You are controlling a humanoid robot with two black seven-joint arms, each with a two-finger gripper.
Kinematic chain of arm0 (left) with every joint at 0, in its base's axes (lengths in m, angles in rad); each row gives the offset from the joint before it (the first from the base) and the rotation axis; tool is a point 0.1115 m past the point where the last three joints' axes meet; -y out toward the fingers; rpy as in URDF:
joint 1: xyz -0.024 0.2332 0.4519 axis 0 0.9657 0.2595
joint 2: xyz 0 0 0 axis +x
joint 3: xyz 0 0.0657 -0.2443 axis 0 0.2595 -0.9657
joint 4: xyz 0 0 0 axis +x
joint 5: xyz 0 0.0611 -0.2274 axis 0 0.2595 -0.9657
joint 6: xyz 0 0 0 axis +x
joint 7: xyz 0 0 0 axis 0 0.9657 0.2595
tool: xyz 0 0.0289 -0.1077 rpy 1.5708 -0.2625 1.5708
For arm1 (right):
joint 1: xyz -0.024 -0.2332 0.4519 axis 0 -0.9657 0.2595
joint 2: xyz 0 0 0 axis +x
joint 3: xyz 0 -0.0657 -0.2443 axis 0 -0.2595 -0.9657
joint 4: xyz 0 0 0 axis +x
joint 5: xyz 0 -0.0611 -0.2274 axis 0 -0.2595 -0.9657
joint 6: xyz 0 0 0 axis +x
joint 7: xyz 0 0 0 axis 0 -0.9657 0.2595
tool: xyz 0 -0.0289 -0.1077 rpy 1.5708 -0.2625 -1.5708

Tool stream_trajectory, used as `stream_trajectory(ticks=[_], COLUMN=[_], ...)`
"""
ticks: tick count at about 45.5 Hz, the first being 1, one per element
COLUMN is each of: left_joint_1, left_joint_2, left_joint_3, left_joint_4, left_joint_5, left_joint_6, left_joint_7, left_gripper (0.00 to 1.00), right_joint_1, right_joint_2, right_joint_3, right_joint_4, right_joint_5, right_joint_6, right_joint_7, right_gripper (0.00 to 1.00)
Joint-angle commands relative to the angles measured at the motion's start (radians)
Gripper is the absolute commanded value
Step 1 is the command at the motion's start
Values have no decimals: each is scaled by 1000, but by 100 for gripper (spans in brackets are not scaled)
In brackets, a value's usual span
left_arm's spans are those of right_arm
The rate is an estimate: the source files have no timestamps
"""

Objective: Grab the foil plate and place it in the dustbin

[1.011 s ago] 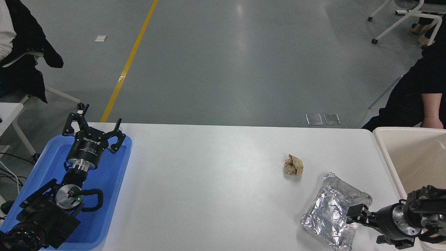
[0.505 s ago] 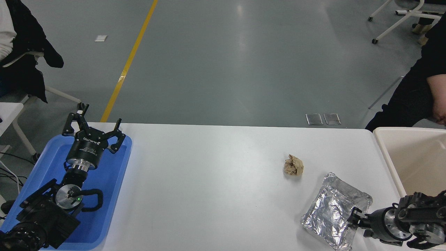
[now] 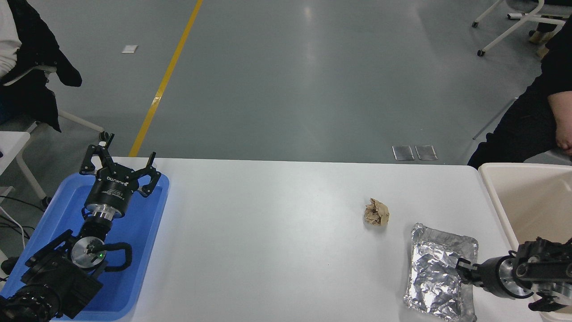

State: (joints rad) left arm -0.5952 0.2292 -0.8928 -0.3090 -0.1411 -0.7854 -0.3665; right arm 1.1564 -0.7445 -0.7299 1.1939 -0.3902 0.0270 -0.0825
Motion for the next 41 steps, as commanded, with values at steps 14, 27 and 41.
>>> stream_trajectory(ticks=[14, 27, 41], left_joint_1=[0, 0, 0], left_joint_2=[-1, 1, 1], left_joint_3=[0, 0, 0], left_joint_4=[-1, 1, 1], left_joint_5=[0, 0, 0], left_joint_6=[0, 0, 0], left_joint_7=[0, 0, 0], left_gripper=[100, 100, 100], right_joint_1=[557, 838, 1069], right_joint_2=[-73, -72, -67], right_joint_3=[-267, -356, -411], right_joint_4=[23, 30, 32], right_joint_5=[-6, -7, -30], right_joint_6=[347, 557, 709], right_joint_7=[-8, -10, -11], right_gripper=[0, 0, 0])
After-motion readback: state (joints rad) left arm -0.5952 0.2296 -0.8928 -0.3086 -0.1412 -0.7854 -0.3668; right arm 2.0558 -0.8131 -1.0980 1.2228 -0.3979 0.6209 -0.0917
